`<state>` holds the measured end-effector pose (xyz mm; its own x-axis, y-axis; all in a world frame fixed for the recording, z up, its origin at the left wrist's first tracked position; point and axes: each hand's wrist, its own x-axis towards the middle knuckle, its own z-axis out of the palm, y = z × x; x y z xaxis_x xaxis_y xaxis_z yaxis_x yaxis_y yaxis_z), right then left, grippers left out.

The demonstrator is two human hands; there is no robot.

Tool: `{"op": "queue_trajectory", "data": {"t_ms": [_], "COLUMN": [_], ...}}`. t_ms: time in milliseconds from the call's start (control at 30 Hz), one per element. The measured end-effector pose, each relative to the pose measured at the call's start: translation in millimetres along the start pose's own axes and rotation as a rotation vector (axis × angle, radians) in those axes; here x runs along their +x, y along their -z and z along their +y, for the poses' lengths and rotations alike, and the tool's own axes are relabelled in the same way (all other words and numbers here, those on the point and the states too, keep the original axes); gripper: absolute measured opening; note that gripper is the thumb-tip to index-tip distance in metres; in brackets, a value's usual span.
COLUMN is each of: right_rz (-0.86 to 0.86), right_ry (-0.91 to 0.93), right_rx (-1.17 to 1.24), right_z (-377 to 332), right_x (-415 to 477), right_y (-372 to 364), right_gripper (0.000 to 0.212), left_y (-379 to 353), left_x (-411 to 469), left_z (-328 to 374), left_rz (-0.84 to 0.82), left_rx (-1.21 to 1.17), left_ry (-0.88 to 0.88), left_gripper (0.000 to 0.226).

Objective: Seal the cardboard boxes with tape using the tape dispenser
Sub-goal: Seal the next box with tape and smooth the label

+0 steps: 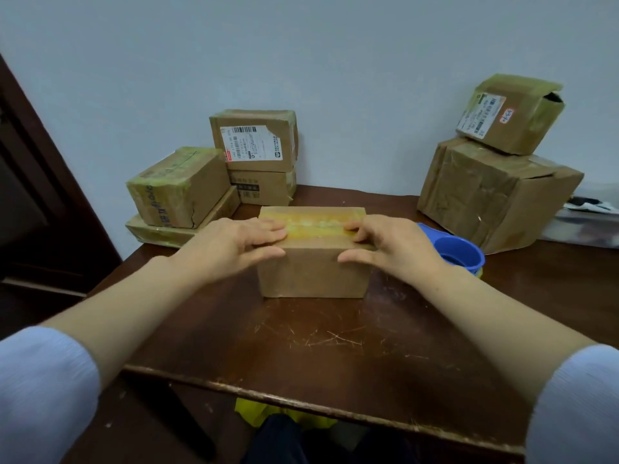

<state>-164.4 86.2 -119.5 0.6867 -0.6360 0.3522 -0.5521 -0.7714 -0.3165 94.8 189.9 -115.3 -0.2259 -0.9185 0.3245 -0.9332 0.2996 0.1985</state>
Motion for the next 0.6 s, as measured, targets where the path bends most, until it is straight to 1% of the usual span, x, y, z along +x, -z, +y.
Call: {"op": "queue_trajectory", "data": {"t_ms": [33,67,100,133,167,200,233,300,400,500,533,567,600], "right_rz": [0.029,0.040,0.012,-0.060,-0.145,-0.216,-0.246,-0.200,-0.080,-0.003,0.006,-0.030,-0.103], "right_ry": [-0.001,0.018,0.053,0.080,0.102,0.112,0.119,0.114,0.076,0.041,0.042,0.033,0.028], "right_rx": [-0.042,-0.094,-0.131,-0.154,-0.163,-0.172,-0.178,-0.174,-0.110,-0.058,-0.038,-0.040,-0.076], "right_z": [-2,-5,-9,-11,-13,-14,-15,-8,-1,-5,-10,-16,-22], "right_x": [1,3,6,10,15,18,18,19,12,11,14,19,24], "right_y": [2,3,4,4,1,-1,-3,-3,-3,-2,-1,0,-1], "right_gripper": [0.037,0.038,0.045,0.058,0.068,0.067,0.062,0.052,0.039,0.041,0.048,0.064,0.084], "left_y": [0,-2,-4,-6,-7,-10,-12,-16,-11,0,3,4,3], "left_x": [0,3,9,16,24,29,31,31,18,8,10,15,23], "left_z": [1,3,7,12,16,20,21,16,5,0,2,6,10], "left_rz": [0.025,0.048,0.067,0.055,0.024,-0.016,-0.046,-0.044,0.024,0.096,0.098,0.068,0.002], "left_rx": [0.058,0.126,0.177,0.186,0.166,0.128,0.089,0.037,0.031,0.139,0.165,0.172,0.181], "left_ry": [-0.028,-0.074,-0.121,-0.145,-0.147,-0.127,-0.102,-0.087,-0.044,0.009,0.022,0.019,-0.011], "left_gripper": [0.078,0.075,0.071,0.068,0.066,0.061,0.055,0.050,0.067,0.083,0.084,0.086,0.091]}}
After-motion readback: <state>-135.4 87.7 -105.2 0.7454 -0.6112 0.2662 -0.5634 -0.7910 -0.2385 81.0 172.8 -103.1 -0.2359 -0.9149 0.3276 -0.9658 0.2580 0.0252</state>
